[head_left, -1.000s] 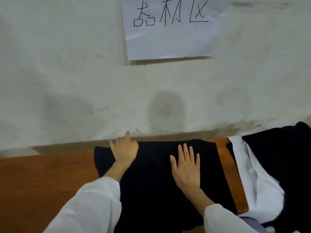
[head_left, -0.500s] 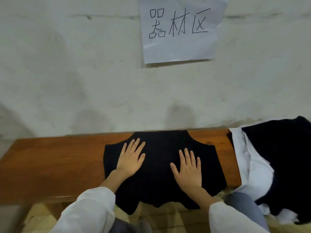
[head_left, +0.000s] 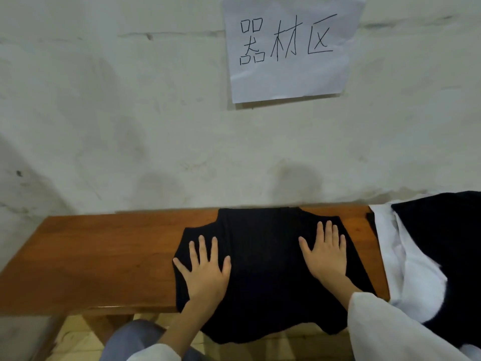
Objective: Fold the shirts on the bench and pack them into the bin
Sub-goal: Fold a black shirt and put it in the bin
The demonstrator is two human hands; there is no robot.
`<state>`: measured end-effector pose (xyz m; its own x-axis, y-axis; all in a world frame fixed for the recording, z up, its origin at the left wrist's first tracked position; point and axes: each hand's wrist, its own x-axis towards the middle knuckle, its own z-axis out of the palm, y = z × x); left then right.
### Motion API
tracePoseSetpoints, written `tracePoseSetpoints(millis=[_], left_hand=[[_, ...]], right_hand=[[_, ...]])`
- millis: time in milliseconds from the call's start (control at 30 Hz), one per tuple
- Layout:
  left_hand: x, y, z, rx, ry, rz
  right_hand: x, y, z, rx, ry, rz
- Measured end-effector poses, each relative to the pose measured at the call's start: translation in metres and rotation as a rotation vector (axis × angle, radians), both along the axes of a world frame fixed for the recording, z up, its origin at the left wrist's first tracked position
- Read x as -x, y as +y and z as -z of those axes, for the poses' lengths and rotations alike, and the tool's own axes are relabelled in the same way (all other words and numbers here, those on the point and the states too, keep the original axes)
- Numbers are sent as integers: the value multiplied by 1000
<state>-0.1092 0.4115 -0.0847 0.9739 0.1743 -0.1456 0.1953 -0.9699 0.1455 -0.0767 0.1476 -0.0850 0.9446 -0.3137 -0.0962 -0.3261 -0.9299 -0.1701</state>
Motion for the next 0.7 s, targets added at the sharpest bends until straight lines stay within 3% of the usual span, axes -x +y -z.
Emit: tracePoseSetpoints(millis=[167,333,500,633,700], left_hand=[[-37,15,-2,27,-16,-101],[-40,18,1,22,-29,-97],[-28,24,-2,-5,-2,-37],[-42,29,-21,43,224,2],[-36,31,-34,96,168,61]], right_hand=[[-23,-11,1,9,3,3],[-7,1,8,-6,-55,74],[4,2,5,-23,5,55],[-8,-12,-12,-183,171,-8],[2,-16,-27,-290,69,-40]])
